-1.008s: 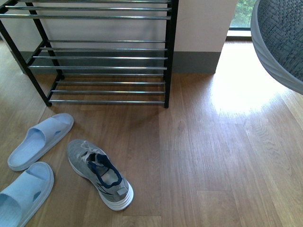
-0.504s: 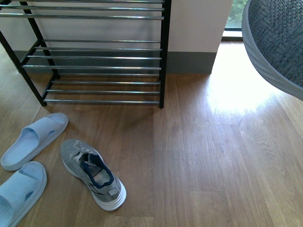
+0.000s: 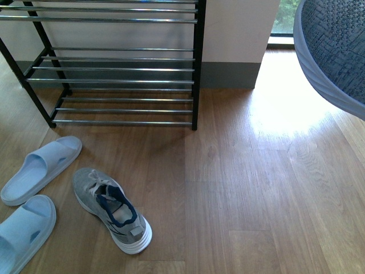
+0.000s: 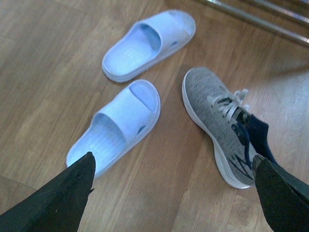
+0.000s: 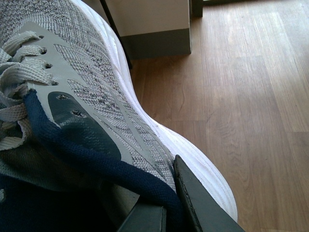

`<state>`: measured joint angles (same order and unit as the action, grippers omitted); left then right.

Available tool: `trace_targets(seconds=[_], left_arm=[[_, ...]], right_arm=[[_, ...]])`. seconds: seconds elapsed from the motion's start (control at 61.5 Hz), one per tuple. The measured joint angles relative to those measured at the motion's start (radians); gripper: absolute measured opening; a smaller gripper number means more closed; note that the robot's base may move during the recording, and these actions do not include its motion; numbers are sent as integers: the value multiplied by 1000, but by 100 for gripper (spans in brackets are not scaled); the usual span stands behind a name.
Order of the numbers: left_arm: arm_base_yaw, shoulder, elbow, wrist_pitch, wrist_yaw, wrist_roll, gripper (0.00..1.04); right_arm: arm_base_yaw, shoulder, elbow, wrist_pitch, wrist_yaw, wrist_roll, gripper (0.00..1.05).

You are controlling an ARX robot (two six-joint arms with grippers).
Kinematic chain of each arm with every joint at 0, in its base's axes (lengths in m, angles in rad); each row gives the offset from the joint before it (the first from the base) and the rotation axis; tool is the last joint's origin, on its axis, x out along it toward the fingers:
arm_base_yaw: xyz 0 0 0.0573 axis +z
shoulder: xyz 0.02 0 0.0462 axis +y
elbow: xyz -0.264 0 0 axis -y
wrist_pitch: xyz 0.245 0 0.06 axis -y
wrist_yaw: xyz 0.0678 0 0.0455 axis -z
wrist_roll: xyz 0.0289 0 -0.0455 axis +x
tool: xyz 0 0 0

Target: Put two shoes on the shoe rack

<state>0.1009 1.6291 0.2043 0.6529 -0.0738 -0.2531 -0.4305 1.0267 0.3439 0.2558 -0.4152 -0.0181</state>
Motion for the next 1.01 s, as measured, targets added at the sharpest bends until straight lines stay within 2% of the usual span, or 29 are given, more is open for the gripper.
trace_targets(seconds=[0.114, 0.309, 0.569, 0.911, 1.008], left_arm=[[-39, 458, 171, 96, 28, -6, 95], [-100, 763, 348, 88, 92, -6, 95], [-126, 947, 562, 69, 164, -21, 95], [-219, 1068, 737, 70, 339, -33, 95], [-230, 1093, 791, 31, 331, -32, 95]], right_arm=[[0, 0, 0, 0, 0, 0, 1], [0, 0, 0, 0, 0, 0, 1], [0, 0, 0, 0, 0, 0, 1], [0, 0, 0, 0, 0, 0, 1], [0, 0, 0, 0, 0, 0, 1]])
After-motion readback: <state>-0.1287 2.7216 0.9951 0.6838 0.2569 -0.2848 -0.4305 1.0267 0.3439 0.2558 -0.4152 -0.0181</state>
